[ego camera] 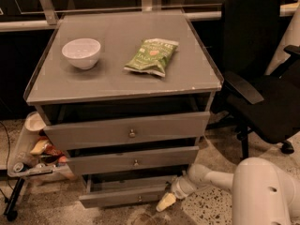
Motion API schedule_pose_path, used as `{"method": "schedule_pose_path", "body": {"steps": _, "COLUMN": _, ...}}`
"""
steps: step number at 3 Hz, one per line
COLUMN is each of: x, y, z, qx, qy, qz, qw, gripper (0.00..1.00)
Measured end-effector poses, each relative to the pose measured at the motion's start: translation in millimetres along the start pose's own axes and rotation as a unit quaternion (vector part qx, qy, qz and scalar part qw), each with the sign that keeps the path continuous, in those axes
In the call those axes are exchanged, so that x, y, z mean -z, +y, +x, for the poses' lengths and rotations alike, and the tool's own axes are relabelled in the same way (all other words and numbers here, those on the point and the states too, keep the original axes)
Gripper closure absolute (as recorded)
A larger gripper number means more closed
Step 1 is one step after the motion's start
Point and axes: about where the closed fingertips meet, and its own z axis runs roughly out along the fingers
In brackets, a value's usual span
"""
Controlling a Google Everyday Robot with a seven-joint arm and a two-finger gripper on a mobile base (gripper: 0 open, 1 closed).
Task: Open bottom drawer
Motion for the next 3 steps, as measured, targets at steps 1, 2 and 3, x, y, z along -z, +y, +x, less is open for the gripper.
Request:
{"method": "schedule_pose_path", "body": {"steps": 1, "x": 0, "y": 1, "z": 0, "qx": -0.001, "qy": 0.001, "qz": -0.001, "qw": 1.0000, "gripper": 0.00}}
{"method": "schedule_pose_path", "body": {"steps": 2, "x": 12, "y": 28, "z": 19, "qx": -0.010, "qy": 0.018, "qz": -0.013, "qw": 0.9997, "gripper": 0.00}}
{"method": "schedule_pose_path", "body": {"steps": 3, "x": 25, "y": 52, "z": 35, "qx": -0.019, "qy": 0.032, "qz": -0.024, "qw": 0.9990, "gripper": 0.00}}
